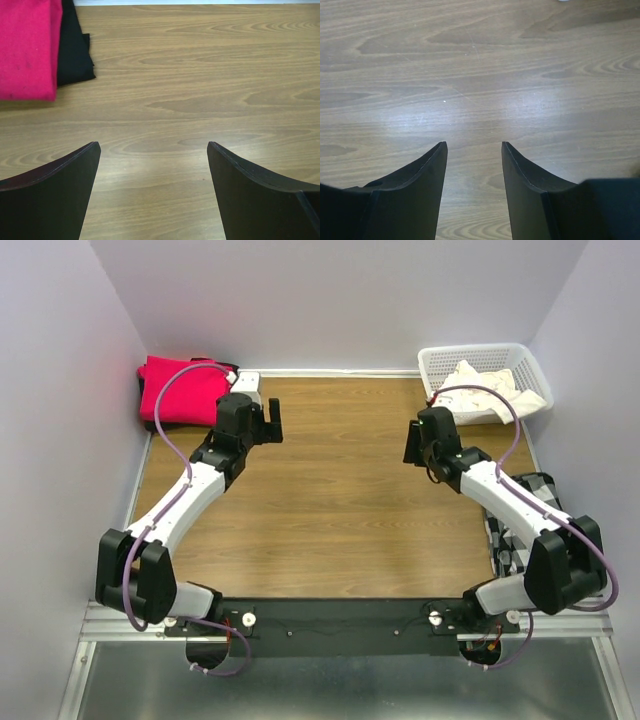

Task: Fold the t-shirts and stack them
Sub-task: Put the neatly folded tshirt into the corner of the board with the left arm

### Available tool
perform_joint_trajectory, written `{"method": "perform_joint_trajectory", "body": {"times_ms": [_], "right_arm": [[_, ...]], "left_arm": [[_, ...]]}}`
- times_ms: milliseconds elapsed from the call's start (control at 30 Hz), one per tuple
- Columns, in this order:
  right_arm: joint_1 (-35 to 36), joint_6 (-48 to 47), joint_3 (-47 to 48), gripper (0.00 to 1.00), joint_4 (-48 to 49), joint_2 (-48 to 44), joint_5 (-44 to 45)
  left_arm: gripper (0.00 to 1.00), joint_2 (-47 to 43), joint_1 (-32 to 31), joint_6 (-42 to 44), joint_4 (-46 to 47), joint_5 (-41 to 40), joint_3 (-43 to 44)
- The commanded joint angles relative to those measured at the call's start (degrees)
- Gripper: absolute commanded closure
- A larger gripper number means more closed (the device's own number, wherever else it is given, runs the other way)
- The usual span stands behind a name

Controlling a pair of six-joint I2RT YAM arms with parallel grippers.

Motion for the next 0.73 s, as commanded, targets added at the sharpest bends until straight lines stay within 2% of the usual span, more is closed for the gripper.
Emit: {"method": "perform_joint_trajectory", "body": {"times_ms": [0, 700], "right_arm": [[0.24, 1.08, -2.55, 0.44, 2.4, -2.83, 2.35], [0.33, 2.93, -6.6, 0.44, 2.31, -4.5, 1.56]], "left_arm": [[0.03, -2.63, -2.46, -0.39, 3.74, -0.85, -1.75], [0.03, -2.62, -7.21, -1.62, 2.07, -3.66, -5.36]]}}
